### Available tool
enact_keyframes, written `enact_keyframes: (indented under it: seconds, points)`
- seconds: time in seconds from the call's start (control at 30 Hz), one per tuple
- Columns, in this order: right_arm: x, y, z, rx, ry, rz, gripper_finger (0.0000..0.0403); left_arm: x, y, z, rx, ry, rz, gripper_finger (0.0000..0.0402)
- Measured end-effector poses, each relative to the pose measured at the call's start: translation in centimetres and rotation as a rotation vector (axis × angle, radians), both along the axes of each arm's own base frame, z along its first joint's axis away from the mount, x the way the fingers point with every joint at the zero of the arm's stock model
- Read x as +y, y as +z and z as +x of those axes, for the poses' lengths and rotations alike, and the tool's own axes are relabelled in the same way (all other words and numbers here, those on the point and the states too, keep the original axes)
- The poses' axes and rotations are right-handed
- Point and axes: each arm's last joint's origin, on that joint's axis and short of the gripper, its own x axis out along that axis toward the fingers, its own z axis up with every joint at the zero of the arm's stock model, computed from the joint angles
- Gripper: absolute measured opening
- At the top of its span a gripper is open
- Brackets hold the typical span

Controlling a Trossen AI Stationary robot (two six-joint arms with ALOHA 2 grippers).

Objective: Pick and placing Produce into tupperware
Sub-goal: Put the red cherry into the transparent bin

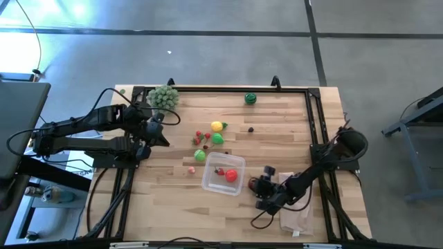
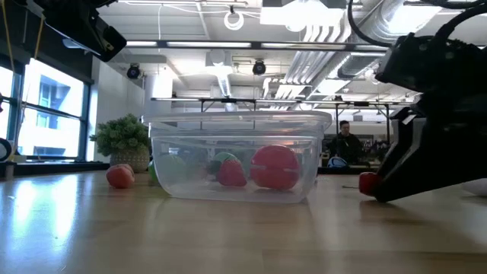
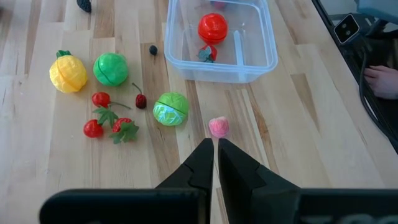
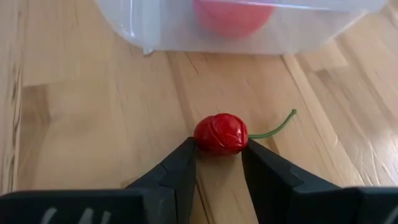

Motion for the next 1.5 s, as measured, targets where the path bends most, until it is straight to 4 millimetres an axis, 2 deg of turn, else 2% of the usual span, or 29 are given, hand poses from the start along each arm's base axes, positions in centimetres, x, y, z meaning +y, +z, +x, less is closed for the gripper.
enact_keyframes:
  seconds: [0.3, 0.93, 1.5]
  points:
    - [-0.4, 0.1, 0.3, 0.007, -0.049, 0.068, 0.0121, 0.0, 0.0, 0.0, 0.000, 0.000, 0.000, 0.0014]
    - [-0.7, 0.1, 0.5, -0.016, -0.126, 0.135, 0.0181, 0.0, 0.0, 0.0, 0.000, 0.000, 0.000, 0.0014]
    - [-1.1, 0.3, 1.5, -0.065, -0.176, 0.238, 0.0186, 0.0, 0.0, 0.0, 0.000, 0.000, 0.000, 0.0014]
